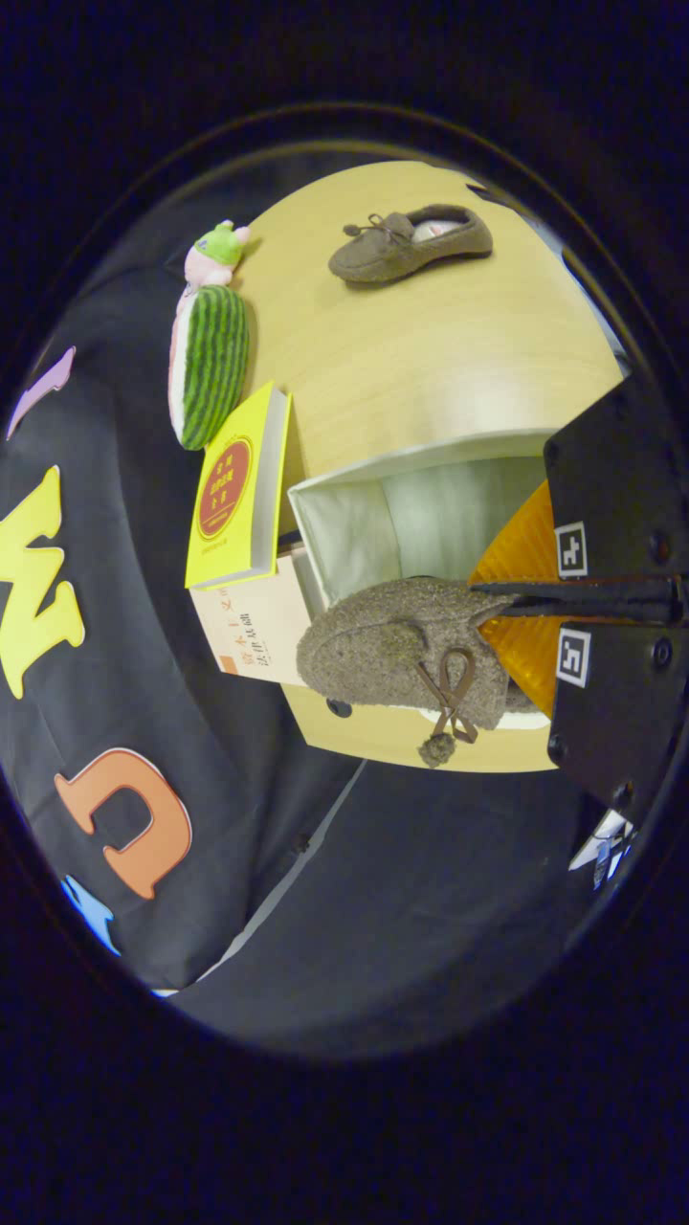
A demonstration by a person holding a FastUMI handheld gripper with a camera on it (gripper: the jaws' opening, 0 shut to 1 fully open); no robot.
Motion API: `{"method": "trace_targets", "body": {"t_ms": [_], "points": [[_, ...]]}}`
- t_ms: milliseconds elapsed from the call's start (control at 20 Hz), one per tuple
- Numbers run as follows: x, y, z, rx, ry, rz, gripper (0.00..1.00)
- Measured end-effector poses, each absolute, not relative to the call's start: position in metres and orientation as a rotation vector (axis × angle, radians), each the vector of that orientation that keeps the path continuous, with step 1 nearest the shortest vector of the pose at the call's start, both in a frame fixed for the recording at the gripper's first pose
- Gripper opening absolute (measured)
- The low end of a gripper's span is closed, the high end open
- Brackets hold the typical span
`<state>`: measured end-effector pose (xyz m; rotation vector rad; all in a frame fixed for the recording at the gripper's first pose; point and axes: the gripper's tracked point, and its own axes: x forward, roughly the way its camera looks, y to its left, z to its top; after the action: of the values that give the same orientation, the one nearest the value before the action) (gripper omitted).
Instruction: Open the storage box then place both shoes into the box .Put the left shoe in first, then the right shoe, with the right side of both shoes facing outward in a uniform manner.
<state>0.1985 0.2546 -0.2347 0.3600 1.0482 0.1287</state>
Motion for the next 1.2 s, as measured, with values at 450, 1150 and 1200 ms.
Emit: {"method": "trace_targets", "body": {"t_ms": [450,1150,1200], "points": [[0.202,0.272,-0.270,0.339,1.050,0.125,0.19],[0.184,0.176,-0.135,0.122,0.843,0.145,0.99],[0.183,0.164,-0.130,0.108,0.841,0.135,0.98]]}}
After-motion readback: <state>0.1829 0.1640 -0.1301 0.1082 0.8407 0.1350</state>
